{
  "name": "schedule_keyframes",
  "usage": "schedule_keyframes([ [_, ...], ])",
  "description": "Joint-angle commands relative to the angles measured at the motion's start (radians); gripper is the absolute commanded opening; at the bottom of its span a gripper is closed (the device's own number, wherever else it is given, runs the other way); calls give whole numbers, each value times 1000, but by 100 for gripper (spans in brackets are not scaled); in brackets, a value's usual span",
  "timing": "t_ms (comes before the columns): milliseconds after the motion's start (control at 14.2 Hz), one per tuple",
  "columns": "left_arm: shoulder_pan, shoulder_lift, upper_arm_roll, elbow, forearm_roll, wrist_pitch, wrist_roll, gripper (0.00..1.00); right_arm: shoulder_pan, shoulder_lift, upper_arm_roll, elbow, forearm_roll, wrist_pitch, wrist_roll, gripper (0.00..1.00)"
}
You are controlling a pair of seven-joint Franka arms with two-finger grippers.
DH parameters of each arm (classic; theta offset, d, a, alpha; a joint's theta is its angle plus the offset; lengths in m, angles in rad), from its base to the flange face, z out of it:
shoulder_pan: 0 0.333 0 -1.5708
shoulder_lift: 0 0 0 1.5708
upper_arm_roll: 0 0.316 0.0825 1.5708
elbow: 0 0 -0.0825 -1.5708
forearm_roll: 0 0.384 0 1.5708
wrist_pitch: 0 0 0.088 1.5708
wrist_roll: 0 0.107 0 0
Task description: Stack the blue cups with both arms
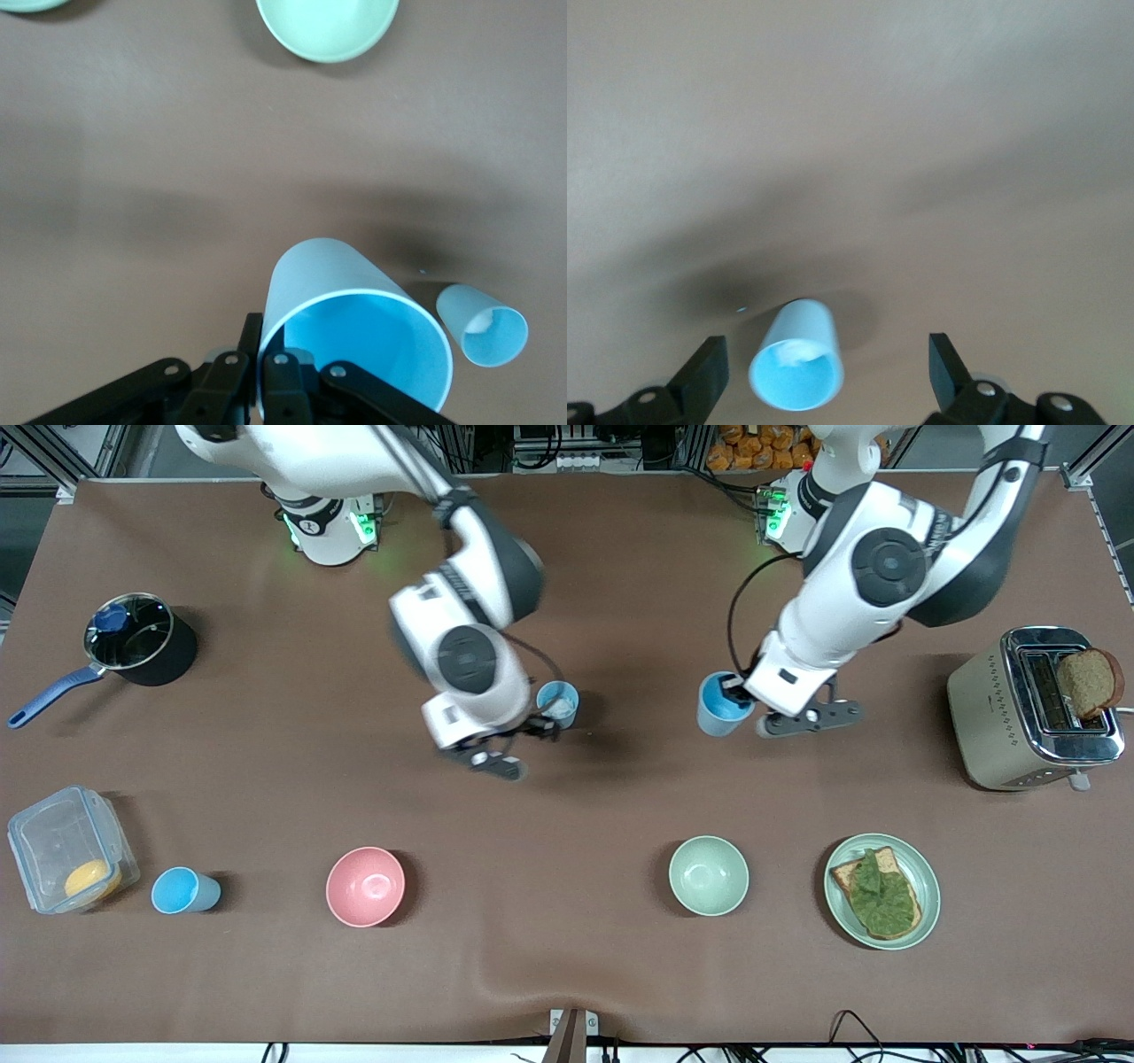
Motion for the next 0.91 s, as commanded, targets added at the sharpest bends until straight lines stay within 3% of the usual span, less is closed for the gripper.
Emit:
schedule_keyframes([
  [0,-99,71,-3,65,-15,-21,-117,0,-118,-66,19,-17,2,-61,-133,100],
  [281,-255,202,0,156,1,-18,-263,0,-282,-144,17,-17,-7,-156,-366,100],
  [563,-371,376,7,280,109,-1,-413,0,-447,-208,17,-17,-9,-227,-621,100],
  [844,-451,468,22,294,224,30,-484,0,-548,-300,17,-26,-45,-311,-736,100],
])
